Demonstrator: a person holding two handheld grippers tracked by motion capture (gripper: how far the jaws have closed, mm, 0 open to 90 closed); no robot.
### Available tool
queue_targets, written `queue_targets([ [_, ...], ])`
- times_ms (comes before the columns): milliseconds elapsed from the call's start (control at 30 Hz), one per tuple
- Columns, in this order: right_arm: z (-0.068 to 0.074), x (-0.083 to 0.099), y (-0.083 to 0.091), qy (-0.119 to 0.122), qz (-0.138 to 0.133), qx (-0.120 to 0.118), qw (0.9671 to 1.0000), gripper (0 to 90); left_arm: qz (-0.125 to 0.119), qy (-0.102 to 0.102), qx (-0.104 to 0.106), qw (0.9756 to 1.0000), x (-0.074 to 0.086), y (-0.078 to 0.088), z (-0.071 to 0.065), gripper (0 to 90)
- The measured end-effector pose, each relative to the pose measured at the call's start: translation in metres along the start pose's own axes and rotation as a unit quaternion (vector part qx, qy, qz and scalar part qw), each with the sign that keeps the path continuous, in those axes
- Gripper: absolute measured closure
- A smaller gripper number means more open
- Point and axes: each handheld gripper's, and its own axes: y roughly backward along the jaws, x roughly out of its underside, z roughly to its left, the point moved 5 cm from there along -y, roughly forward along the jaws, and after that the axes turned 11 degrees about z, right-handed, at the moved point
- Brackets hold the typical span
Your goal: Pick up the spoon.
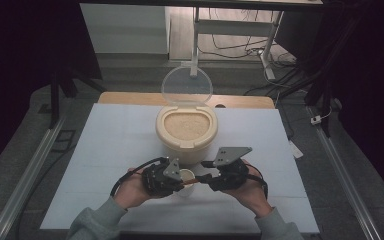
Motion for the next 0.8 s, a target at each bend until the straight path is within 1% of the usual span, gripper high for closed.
queue_targets([
  [67,-0.004,0.004,0.004,-0.031,-0.018,0.008,0.9993,45.8,-0.006,0.003,-0.004,1.0000,0.000,0.001,0.001,78.2],
  [133,-0.008,0.009,0.007,-0.063,-0.035,0.012,0.9973,43.6,-0.009,0.004,-0.006,0.9999,0.000,0.002,0.002,78.2],
  [233,-0.012,0.016,0.010,-0.105,-0.058,0.020,0.9926,40.3,-0.019,0.009,-0.016,0.9997,0.000,0.005,0.003,78.2],
  [300,-0.013,0.022,0.011,-0.130,-0.066,0.031,0.9887,38.7,-0.022,0.011,-0.018,0.9995,0.001,0.006,0.004,78.3],
  [367,-0.013,0.028,0.009,-0.153,-0.075,0.035,0.9848,37.4,-0.031,0.015,-0.024,0.9991,0.001,0.008,0.004,78.3],
  [400,-0.012,0.031,0.008,-0.159,-0.077,0.034,0.9837,36.8,-0.031,0.015,-0.024,0.9991,0.001,0.008,0.004,78.4],
  [433,-0.012,0.031,0.008,-0.159,-0.077,0.034,0.9837,36.8,-0.034,0.015,-0.025,0.9990,0.001,0.009,0.005,78.4],
  [467,-0.011,0.036,0.005,-0.177,-0.082,0.033,0.9803,35.3,-0.041,0.018,-0.029,0.9986,0.000,0.010,0.004,78.4],
  [500,-0.011,0.037,0.004,-0.182,-0.082,0.031,0.9795,34.8,-0.044,0.018,-0.031,0.9984,0.000,0.010,0.004,78.4],
  [533,-0.011,0.037,0.004,-0.182,-0.082,0.031,0.9795,34.8,-0.044,0.018,-0.031,0.9984,0.000,0.010,0.004,78.4],
  [567,-0.011,0.038,-0.001,-0.198,-0.087,0.018,0.9761,34.8,-0.050,0.019,-0.036,0.9979,0.000,0.012,0.004,78.5],
  [633,-0.010,0.039,-0.004,-0.213,-0.091,0.003,0.9727,34.7,-0.058,0.019,-0.040,0.9973,-0.001,0.013,0.004,78.5],
  [667,-0.009,0.038,-0.006,-0.218,-0.094,-0.008,0.9714,34.8,-0.058,0.019,-0.040,0.9973,-0.001,0.013,0.004,78.5],
  [700,-0.009,0.038,-0.008,-0.223,-0.096,-0.016,0.9699,34.8,-0.065,0.021,-0.041,0.9968,-0.001,0.015,0.004,78.6],
  [800,-0.007,0.037,-0.012,-0.233,-0.108,-0.032,0.9658,36.5,-0.072,0.022,-0.043,0.9962,-0.002,0.016,0.003,78.6],
])
